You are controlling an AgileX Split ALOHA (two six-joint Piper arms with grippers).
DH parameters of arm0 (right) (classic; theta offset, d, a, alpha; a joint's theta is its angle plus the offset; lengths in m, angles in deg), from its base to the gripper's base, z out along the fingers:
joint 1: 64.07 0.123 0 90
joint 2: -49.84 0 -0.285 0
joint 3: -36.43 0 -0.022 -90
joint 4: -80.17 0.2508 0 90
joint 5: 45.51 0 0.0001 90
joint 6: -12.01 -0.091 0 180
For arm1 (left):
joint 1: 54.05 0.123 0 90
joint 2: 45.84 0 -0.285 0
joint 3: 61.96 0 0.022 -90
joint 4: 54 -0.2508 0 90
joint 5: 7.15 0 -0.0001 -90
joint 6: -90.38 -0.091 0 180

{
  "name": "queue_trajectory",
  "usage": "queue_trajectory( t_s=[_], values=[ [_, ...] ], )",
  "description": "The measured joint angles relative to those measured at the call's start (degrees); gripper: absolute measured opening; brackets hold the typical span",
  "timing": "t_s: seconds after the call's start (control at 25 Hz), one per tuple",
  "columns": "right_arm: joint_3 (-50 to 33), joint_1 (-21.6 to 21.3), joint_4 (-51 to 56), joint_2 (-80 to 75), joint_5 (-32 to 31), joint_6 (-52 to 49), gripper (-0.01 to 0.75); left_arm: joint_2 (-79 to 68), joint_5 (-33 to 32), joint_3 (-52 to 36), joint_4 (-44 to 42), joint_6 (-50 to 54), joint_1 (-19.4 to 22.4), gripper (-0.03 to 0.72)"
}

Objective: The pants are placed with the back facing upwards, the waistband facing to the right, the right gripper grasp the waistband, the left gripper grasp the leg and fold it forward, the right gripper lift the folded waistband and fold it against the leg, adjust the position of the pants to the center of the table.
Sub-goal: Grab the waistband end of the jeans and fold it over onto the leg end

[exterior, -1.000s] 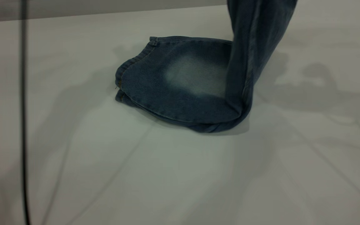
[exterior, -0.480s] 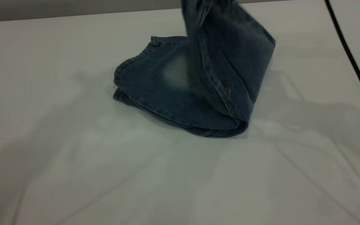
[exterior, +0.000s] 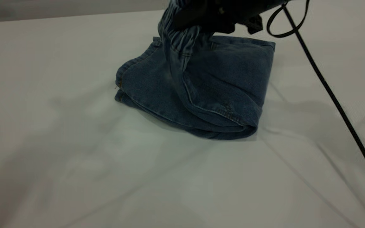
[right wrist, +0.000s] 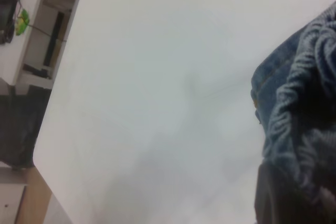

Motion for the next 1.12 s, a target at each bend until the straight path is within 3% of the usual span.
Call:
queue_trajectory(
  t_s=[0.28,0.76,0.92,1.12],
  values=[
    [4.0,0.1,-0.2,-0.2,-0.6,-0.2,0.038,0.0,-4.1,0.0,0.9,0.0,0.0,0.359],
    [7.8,2.1,-0.1,-4.2,-2.3,-0.2,0.096,-0.1,-5.1,0.0,3.5,0.0,0.0,0.359],
    [10.6,4.0,0.0,-5.7,-3.2,-0.2,0.200,-0.1,-5.6,0.0,3.5,0.0,0.0,0.359],
    [12.0,4.0,0.0,-6.1,-4.0,-4.7,0.394,0.1,-6.9,0.0,3.5,-0.1,0.0,0.359]
  ],
)
